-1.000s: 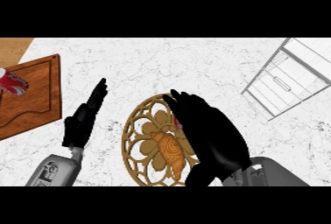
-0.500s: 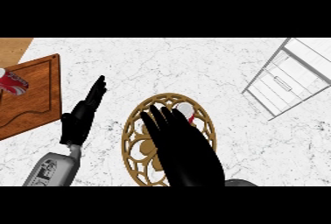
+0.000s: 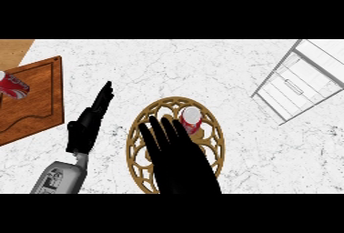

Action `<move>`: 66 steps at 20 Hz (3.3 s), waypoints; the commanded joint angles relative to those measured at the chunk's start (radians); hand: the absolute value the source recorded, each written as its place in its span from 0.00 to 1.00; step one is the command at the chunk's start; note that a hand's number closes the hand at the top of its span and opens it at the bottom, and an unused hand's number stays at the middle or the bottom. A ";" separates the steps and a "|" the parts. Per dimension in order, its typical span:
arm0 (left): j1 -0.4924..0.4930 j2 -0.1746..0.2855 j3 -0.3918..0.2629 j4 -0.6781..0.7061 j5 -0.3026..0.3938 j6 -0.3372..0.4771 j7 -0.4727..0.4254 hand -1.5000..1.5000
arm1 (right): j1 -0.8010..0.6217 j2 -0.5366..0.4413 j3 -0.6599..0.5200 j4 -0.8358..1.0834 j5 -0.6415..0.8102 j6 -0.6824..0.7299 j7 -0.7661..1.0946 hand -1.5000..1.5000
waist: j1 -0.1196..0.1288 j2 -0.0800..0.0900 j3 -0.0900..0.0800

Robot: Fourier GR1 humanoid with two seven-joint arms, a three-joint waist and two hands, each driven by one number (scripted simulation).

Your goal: Pick the croissant from the placemat and place it in the tiered shelf

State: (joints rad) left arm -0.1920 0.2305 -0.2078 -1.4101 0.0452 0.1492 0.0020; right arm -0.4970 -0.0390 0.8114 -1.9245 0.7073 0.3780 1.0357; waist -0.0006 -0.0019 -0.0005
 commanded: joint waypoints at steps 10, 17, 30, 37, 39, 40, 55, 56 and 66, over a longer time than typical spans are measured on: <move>0.094 -0.033 -0.005 -0.097 -0.056 -0.004 0.015 0.50 | 0.056 0.038 0.013 0.108 0.103 -0.006 0.033 0.00 | 0.007 0.000 0.000; -0.028 -0.036 0.056 -0.006 -0.065 -0.050 0.030 0.50 | 0.042 0.038 0.026 0.092 0.089 0.030 0.077 0.00 | 0.002 0.001 0.000; -0.010 -0.077 0.089 0.047 -0.095 -0.077 -0.034 0.50 | 0.130 0.039 0.077 0.260 0.212 -0.099 -0.051 0.00 | 0.000 0.002 0.000; -0.011 -0.050 0.151 0.048 -0.069 -0.141 -0.046 0.50 | 0.064 0.039 0.065 0.328 0.164 -0.106 -0.026 0.00 | 0.005 0.002 0.000; 0.039 -0.072 0.095 -0.073 -0.114 -0.106 0.051 0.50 | 0.093 0.039 -0.042 0.421 0.232 -0.139 -0.187 0.00 | 0.006 0.001 0.001; -0.005 -0.086 0.121 -0.014 -0.114 -0.106 0.020 0.50 | 0.110 0.039 -0.048 0.354 0.228 -0.076 -0.152 0.00 | 0.002 0.002 0.000; 0.045 -0.100 0.147 -0.084 -0.122 -0.153 0.048 0.50 | 0.133 0.022 -0.067 0.468 0.244 -0.069 -0.278 1.00 | 0.004 0.002 0.000; 0.023 -0.115 0.120 -0.098 -0.160 -0.126 0.080 0.50 | 0.136 -0.006 -0.063 0.399 0.236 0.005 -0.262 1.00 | 0.002 0.001 0.000; 0.043 -0.101 0.171 -0.032 -0.155 -0.131 0.007 0.50 | 0.345 -0.309 -0.043 0.147 0.201 -0.089 -0.537 1.00 | -0.029 -0.003 0.001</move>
State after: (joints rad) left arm -0.1615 0.1110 -0.0606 -1.4516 -0.1130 0.0172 0.0258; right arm -0.2771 -0.1340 0.7920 -1.6145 0.9850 0.2910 0.6600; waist -0.0082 -0.0058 0.0008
